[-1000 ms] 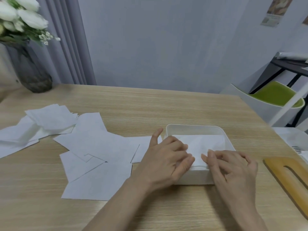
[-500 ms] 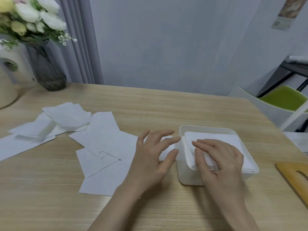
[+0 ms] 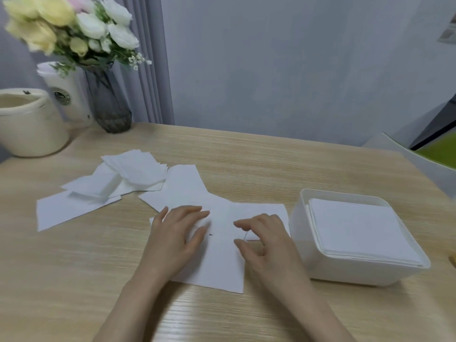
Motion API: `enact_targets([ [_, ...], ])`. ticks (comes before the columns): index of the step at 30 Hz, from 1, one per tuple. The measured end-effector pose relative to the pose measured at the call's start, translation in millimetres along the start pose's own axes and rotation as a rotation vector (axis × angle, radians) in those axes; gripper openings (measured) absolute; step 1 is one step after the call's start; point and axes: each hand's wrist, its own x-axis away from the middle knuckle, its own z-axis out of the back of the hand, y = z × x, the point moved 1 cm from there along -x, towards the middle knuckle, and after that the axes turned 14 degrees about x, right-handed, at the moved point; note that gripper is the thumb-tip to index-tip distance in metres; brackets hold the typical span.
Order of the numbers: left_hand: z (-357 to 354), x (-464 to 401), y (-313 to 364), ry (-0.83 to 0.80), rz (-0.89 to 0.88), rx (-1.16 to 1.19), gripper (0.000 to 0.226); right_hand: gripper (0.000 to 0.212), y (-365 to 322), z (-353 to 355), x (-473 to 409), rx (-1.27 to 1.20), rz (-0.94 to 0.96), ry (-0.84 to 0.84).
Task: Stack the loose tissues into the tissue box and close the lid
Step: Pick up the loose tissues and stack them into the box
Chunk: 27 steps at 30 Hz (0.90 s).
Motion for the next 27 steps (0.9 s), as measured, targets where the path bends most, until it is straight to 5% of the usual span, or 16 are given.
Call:
enact_targets([
  [9, -7, 12, -19, 0.050, 0.075, 0.037, 0.041, 0.045, -10, -32, -16, 0.122, -0.112, -0.264],
  [23, -8, 12, -18, 0.070, 0.100, 0.065, 0.046, 0.013, -8, -17, -17, 0.117, -0.250, -0.406],
  [27, -6, 11, -15, 0.070, 0.107, 0.068, 0.050, 0.019, 10, -3, -4, 0.000, -0.377, -0.385],
])
